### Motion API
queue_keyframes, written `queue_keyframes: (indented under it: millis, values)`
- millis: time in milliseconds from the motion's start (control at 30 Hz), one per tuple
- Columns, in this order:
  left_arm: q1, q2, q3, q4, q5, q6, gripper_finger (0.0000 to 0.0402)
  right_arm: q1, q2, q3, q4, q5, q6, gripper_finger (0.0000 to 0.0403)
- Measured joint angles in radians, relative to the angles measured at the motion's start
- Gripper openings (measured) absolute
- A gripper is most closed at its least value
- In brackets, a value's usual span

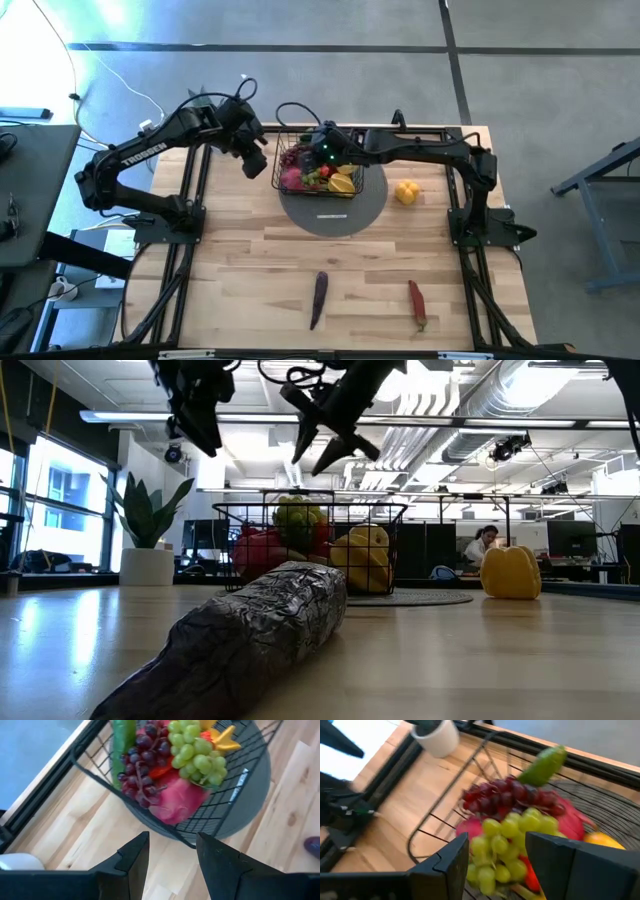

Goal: Build produce basket
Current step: Put the purple eggplant into the black wire basket

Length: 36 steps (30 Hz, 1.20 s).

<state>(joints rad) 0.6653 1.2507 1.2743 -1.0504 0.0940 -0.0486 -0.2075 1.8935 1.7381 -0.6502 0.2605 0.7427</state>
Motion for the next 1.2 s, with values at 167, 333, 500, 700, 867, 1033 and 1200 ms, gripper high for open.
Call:
queue_keyframes:
  millis: [167, 333, 500, 700, 867, 1033, 1200]
  values:
    - [-0.057, 0.0, 0.0, -0.01, 0.001, 0.012, 0.0152, 0.048, -0.001, 0.063, -0.147, 0.058, 0.071, 0.0176]
    - [-0.114, 0.0, 0.0, -0.083, 0.004, 0.063, 0.0152, 0.105, -0.002, 0.115, -0.296, 0.105, 0.161, 0.0176]
    - [-0.176, 0.0, 0.0, -0.102, 0.004, 0.086, 0.0152, 0.162, -0.002, 0.142, -0.424, 0.136, 0.251, 0.0176]
    - [-0.259, 0.0, 0.0, -0.107, 0.003, 0.053, 0.0152, 0.221, -0.002, 0.142, -0.566, 0.155, 0.36, 0.0176]
    - [-0.32, 0.0, 0.0, -0.106, -0.001, -0.05, 0.0152, 0.25, -0.005, 0.142, -0.661, 0.156, 0.386, 0.0176]
    - [-0.36, 0.0, 0.0, -0.106, -0.005, -0.196, 0.0152, 0.254, -0.026, 0.142, -0.782, 0.158, 0.375, 0.0176]
    - [-0.405, 0.0, -0.001, -0.14, -0.004, -0.295, 0.0152, 0.254, -0.07, 0.141, -0.867, 0.178, 0.28, 0.0176]
